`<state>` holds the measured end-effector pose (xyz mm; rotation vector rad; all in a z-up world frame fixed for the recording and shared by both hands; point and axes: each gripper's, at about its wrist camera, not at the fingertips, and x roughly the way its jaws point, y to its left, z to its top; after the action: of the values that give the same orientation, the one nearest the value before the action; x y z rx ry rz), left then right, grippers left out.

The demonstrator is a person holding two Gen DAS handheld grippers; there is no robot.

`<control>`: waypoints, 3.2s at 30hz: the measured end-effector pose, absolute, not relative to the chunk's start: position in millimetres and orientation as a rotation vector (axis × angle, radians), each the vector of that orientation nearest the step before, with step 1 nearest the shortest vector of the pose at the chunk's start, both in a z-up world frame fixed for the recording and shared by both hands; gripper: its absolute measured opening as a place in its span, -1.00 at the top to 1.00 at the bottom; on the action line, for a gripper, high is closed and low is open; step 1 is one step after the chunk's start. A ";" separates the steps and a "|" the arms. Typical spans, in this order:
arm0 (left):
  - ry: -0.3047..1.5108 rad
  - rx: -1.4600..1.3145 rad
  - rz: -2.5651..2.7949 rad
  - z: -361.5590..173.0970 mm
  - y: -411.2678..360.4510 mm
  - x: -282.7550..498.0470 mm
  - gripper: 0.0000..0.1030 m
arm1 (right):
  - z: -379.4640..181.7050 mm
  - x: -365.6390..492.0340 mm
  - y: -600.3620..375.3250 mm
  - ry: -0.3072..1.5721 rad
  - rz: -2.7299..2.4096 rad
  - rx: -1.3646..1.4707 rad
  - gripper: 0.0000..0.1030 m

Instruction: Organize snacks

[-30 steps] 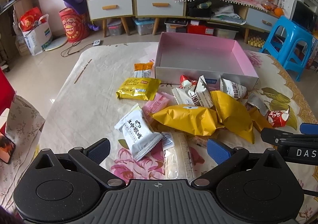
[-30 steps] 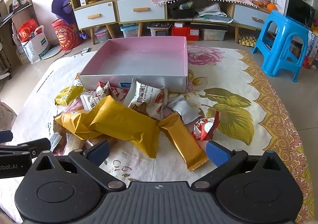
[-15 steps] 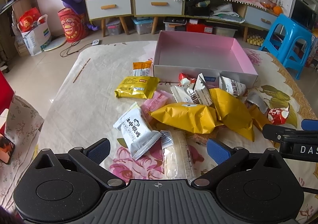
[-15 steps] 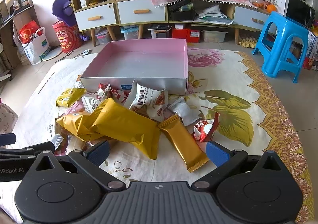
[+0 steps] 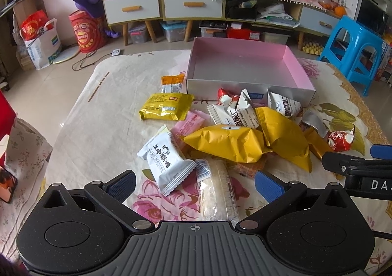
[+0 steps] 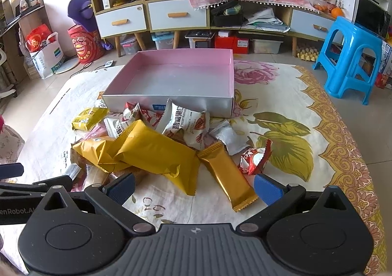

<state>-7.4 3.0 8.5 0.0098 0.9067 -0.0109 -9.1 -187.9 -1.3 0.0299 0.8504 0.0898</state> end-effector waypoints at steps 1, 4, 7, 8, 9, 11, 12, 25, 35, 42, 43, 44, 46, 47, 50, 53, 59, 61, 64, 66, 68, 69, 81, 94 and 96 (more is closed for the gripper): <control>0.909 0.008 -0.011 8.5 3.1 -7.4 -1.00 | -1.0 -9.1 -188.3 0.850 0.090 0.032 -0.85; 0.915 -0.001 -0.012 8.4 3.2 -7.3 -1.00 | 1.4 -10.0 -189.1 0.844 0.093 0.037 -0.85; 0.918 -0.003 -0.015 7.9 3.4 -7.0 -1.00 | 2.4 -10.1 -189.7 0.842 0.094 0.038 -0.85; 0.917 -0.002 -0.016 8.1 3.3 -7.2 -1.00 | 2.6 -10.0 -190.1 0.842 0.094 0.039 -0.85; 0.917 -0.001 -0.016 7.6 3.1 -6.6 -1.00 | 2.8 -10.1 -190.1 0.843 0.094 0.039 -0.85; 0.914 -0.004 -0.020 8.9 3.3 -6.7 -1.00 | 2.9 -10.1 -190.0 0.844 0.094 0.038 -0.85; 0.912 -0.005 -0.020 9.1 3.4 -6.4 -1.00 | 3.2 -10.1 -189.8 0.842 0.093 0.034 -0.85; 0.870 -0.062 -0.083 26.4 13.8 -2.7 -1.00 | 14.1 -9.0 -190.4 0.800 0.101 -0.026 -0.85; 0.898 -0.086 -0.224 33.3 31.7 32.8 -1.00 | 39.8 29.1 -221.5 0.859 0.273 0.202 -0.71; 0.910 -0.145 -0.340 8.4 40.4 62.4 -0.97 | 30.9 64.5 -214.3 0.866 0.503 0.137 -0.46; 0.899 -0.173 -0.378 3.8 43.1 64.2 -0.96 | 26.4 66.5 -215.5 0.867 0.529 0.142 -0.35; 0.894 -0.179 -0.406 1.2 44.2 66.1 -0.94 | 20.4 67.8 -216.9 0.866 0.554 0.155 -0.30; 0.841 -0.117 -0.482 -1.6 42.7 66.8 -0.93 | 11.8 68.3 -218.1 0.878 0.586 0.141 -0.18; 0.803 -0.080 -0.512 -2.6 42.2 66.1 -0.93 | 9.8 66.1 -217.1 0.873 0.598 0.114 -0.17; 0.764 -0.060 -0.615 -11.7 43.8 67.5 -0.93 | 0.4 62.1 -217.3 0.867 0.643 0.064 -0.16; 0.753 -0.025 -0.699 -18.7 39.6 69.1 -0.93 | -6.0 60.8 -214.8 0.865 0.686 0.025 -0.16; 0.704 0.144 -0.826 -24.9 20.7 58.1 -0.93 | -12.9 53.5 -199.4 0.847 0.738 -0.129 -0.18; 0.697 0.214 -0.834 -28.9 11.9 54.0 -0.94 | -17.5 52.3 -194.4 0.853 0.738 -0.173 -0.18; 0.718 0.336 -0.818 -38.2 0.7 49.6 -0.94 | -25.2 52.1 -189.0 0.864 0.716 -0.231 -0.19; 0.717 0.417 -0.801 -45.7 -5.7 45.2 -0.93 | -29.2 52.2 -187.9 0.868 0.699 -0.253 -0.20; 0.709 0.473 -0.778 -49.9 -10.5 43.1 -0.93 | -32.3 52.8 -189.2 0.866 0.688 -0.260 -0.23; 0.705 0.485 -0.767 -51.5 -11.4 41.8 -0.93 | -32.6 52.4 -189.0 0.863 0.681 -0.259 -0.23; 0.687 0.459 -0.670 -49.0 -12.5 49.0 -0.43 | -44.7 56.5 -180.3 0.838 0.611 -0.286 -0.08; 0.647 0.400 -0.590 -29.6 -11.5 42.0 0.22 | -29.7 54.7 -188.1 0.795 0.589 -0.208 0.35; 0.643 0.369 -0.570 -25.5 -7.7 43.4 0.27 | -26.8 54.0 -189.7 0.789 0.585 -0.194 0.37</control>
<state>43.4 -7.8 -25.5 0.3694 0.6428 -0.5703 54.0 -189.7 -26.8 -0.1935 0.7892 0.5851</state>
